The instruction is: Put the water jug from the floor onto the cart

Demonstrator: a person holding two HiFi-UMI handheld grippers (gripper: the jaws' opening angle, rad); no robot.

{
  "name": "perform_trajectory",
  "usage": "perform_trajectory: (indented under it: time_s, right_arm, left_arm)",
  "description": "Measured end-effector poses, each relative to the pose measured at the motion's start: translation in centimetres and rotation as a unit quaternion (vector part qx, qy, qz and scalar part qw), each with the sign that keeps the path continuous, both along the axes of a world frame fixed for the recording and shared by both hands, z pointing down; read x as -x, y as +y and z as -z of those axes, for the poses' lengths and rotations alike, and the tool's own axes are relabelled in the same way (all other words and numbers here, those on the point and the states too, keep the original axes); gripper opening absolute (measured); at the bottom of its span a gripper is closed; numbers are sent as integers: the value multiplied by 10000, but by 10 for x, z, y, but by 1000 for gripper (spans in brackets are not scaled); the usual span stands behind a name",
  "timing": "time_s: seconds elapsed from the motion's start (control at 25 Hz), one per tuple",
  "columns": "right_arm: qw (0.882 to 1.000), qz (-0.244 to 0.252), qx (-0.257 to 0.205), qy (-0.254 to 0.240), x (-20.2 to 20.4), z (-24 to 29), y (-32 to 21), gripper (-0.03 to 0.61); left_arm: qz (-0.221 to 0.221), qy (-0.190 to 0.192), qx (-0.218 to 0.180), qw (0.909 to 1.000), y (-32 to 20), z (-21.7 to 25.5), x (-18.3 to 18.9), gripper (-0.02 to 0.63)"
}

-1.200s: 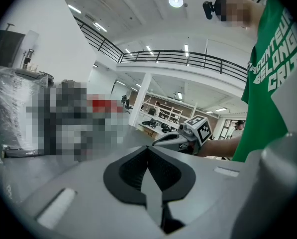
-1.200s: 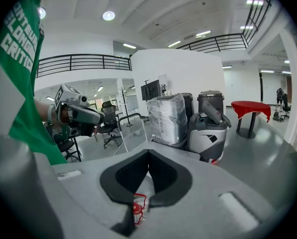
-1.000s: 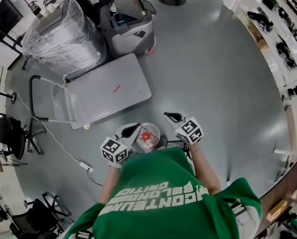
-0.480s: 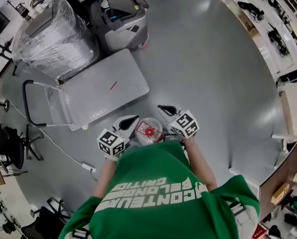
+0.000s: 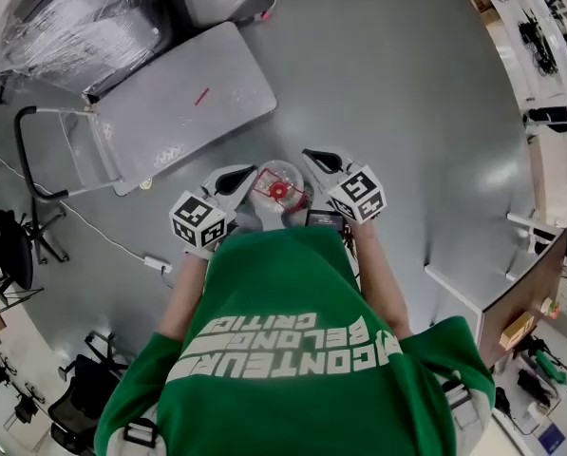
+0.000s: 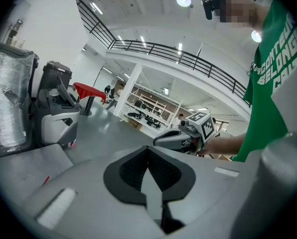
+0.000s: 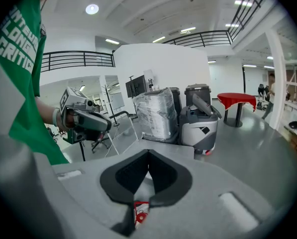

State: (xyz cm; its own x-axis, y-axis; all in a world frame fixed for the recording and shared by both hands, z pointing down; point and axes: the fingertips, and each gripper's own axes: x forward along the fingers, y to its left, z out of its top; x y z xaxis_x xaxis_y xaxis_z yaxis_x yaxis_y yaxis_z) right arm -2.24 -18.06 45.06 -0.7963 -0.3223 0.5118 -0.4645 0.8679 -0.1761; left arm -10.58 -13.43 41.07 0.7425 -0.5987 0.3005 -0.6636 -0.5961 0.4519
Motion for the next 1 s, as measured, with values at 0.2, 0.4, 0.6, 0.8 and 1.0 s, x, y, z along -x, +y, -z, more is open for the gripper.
perform_trajectory:
  time_s: [0.2,0.4,0.6,0.8,1.0]
  right_arm:
    - [9998,-117,153,73,-5,-17,4,-11]
    - [9991,-246,302,149,-12,-33,7,-11]
    - [9970,-491,550,217,-24,-60,10,-11]
    - [9937,-627,869,315,-40,-106,19,-11]
    - [9887,-645,1271,472,-50,-151,38,-11]
  left_arm:
    - [-235,13,151,9996,-2,-15,-6,8]
    - [-508,-18,376,9980,1,-32,-14,8]
    - [-732,-117,667,9950,8,-58,-14,8]
    - [-870,-241,997,9909,13,-99,-15,8]
    - [-896,-82,1348,9868,17,-137,-19,8]
